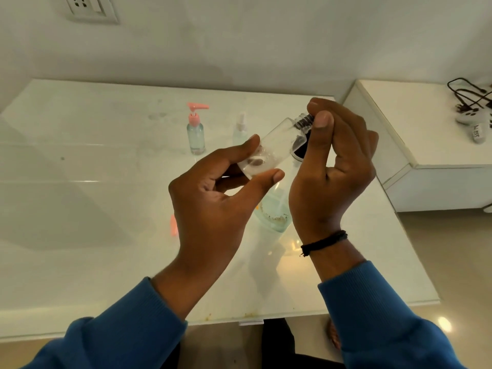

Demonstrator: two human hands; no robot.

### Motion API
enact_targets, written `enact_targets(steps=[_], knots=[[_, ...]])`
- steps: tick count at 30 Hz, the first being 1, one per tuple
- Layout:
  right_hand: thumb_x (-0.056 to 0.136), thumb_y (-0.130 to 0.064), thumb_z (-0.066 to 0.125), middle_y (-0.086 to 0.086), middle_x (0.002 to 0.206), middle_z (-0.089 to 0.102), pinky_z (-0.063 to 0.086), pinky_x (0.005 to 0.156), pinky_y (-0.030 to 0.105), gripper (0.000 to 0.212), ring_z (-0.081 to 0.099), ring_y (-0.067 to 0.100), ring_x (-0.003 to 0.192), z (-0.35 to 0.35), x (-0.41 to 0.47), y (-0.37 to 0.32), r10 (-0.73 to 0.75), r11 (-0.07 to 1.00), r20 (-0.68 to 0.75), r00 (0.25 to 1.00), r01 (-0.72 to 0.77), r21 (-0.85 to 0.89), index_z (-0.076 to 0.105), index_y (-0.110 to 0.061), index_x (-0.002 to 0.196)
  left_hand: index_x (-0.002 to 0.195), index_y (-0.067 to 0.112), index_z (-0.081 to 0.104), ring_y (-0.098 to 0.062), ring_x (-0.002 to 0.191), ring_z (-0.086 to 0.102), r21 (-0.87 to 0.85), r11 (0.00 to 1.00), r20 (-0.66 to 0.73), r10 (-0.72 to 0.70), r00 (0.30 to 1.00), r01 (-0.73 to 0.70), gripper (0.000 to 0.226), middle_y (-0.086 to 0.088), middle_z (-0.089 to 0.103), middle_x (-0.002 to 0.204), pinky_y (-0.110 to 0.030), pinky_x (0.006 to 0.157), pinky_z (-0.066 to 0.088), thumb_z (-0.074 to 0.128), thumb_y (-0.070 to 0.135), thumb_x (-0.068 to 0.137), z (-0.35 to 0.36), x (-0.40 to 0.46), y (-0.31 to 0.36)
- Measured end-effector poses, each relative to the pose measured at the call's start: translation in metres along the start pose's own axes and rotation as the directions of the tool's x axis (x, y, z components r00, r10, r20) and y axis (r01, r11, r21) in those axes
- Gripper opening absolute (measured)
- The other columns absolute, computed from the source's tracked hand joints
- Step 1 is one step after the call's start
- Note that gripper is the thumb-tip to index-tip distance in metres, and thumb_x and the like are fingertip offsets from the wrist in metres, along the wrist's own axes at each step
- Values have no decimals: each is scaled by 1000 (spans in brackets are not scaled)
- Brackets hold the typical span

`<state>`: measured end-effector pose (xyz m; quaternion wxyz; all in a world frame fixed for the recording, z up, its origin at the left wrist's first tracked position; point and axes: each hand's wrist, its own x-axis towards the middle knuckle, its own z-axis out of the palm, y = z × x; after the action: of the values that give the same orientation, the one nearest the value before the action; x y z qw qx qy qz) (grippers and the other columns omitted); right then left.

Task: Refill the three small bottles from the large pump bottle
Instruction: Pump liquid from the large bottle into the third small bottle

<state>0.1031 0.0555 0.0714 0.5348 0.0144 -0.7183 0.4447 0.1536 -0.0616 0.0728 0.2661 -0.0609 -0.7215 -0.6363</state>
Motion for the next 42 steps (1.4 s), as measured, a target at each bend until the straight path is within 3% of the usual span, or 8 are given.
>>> enact_targets(steps=[7,11,17,22,27,35,38,42], knots=[[100,-9,59,0,98,75,40,82,24,18,65,25,87,3,4,-6,14,1000,-9,1000,-14,1,76,-6,98,119,12,72,1,104,70,0,1000,-9,-7,1000,7,43,10,72,115,-13,81,56,85,20,79,-1,0,-1],[100,-8,58,4,102,76,44,81,31,18,67,26,90,1,-1,0,-2,1000,-5,1000,2,4,76,-5,100,119,12,71,0,104,70,12,1000,-2,-5,1000,5,43,9,72,115,-14,80,57,85,20,79,0,0,-2],[101,-11,58,2,100,76,39,82,22,20,66,26,88,4,2,-4,10,1000,-17,1000,-10,-7,77,-4,100,120,10,71,2,104,70,1,1000,1,-10,1000,10,44,10,72,114,-14,81,57,84,21,80,0,1,-2],[101,-10,58,3,103,76,44,83,30,18,68,24,91,2,-1,1,4,1000,-7,1000,-4,9,75,-8,103,120,10,72,-2,104,71,1,1000,-4,-15,1000,15,44,6,73,114,-16,81,58,86,19,78,1,0,-2],[101,-11,59,-2,99,75,40,84,21,18,67,25,89,2,5,-3,1,1000,-2,1000,-1,-7,77,-10,100,119,13,71,0,103,71,-4,1000,-11,-25,1000,25,44,10,72,114,-15,81,57,86,21,78,0,0,-2],[100,-7,60,-1,99,75,48,78,42,17,64,13,90,-1,4,4,-34,999,-3,999,34,-4,76,-11,100,120,9,72,1,103,70,8,1000,5,-7,1000,7,44,9,72,114,-13,81,57,86,19,79,2,-2,0],[101,-10,59,2,98,76,47,78,37,19,66,21,89,1,4,-1,-23,1000,-14,1000,23,2,77,-7,99,120,9,72,0,103,70,1,1000,2,-5,1000,5,43,10,72,114,-14,82,57,85,18,79,0,-1,-2],[102,-13,57,4,104,76,48,79,42,20,66,31,92,-1,-1,4,-17,1000,9,1000,17,-5,77,-7,102,119,9,72,-3,103,72,-3,1000,0,-6,1000,6,43,6,73,114,-17,81,59,86,15,78,0,-1,-2]])
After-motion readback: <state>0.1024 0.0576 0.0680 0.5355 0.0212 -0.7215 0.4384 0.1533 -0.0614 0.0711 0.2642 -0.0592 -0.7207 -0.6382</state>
